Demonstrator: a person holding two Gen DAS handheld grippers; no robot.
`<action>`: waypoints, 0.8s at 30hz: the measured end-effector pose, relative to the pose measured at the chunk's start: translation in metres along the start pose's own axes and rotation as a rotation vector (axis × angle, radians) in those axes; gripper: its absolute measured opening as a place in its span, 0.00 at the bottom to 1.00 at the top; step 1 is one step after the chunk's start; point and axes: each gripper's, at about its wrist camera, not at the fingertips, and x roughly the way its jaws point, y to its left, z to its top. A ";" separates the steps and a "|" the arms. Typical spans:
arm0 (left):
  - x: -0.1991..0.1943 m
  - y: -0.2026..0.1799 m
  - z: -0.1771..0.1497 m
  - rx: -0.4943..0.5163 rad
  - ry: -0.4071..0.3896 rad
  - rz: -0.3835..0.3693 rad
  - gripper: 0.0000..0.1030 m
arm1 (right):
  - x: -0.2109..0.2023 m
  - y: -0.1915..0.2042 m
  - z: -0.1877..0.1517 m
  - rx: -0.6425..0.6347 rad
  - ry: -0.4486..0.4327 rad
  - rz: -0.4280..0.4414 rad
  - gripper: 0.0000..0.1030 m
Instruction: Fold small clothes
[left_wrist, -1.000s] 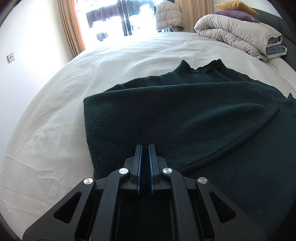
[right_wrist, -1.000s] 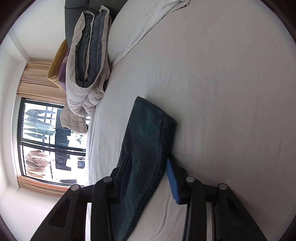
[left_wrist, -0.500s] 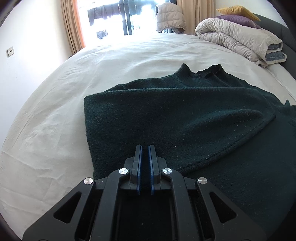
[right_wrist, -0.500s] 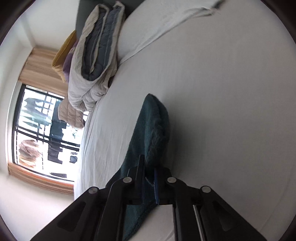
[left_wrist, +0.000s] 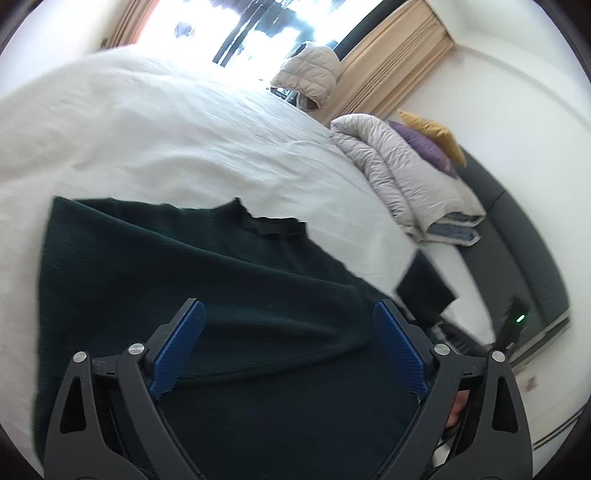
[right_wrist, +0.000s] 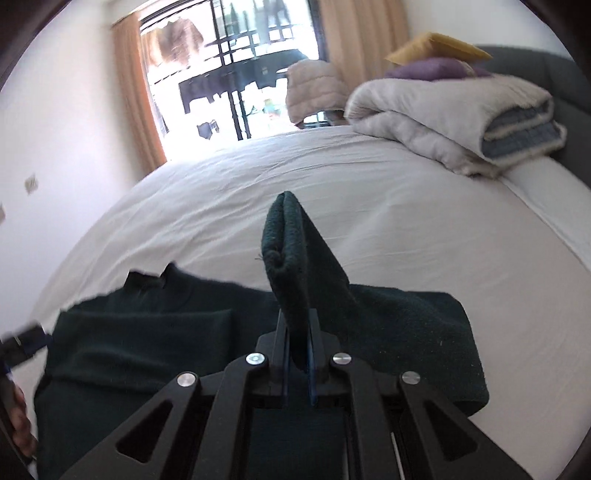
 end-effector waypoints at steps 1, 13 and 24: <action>0.011 -0.001 0.001 -0.040 0.042 -0.049 0.93 | 0.005 0.018 -0.006 -0.042 0.008 0.000 0.08; 0.097 0.001 0.020 -0.213 0.314 -0.191 0.93 | 0.003 0.124 -0.056 -0.475 -0.091 -0.167 0.08; 0.123 0.000 0.021 -0.166 0.389 -0.192 0.36 | -0.008 0.170 -0.069 -0.685 -0.170 -0.211 0.08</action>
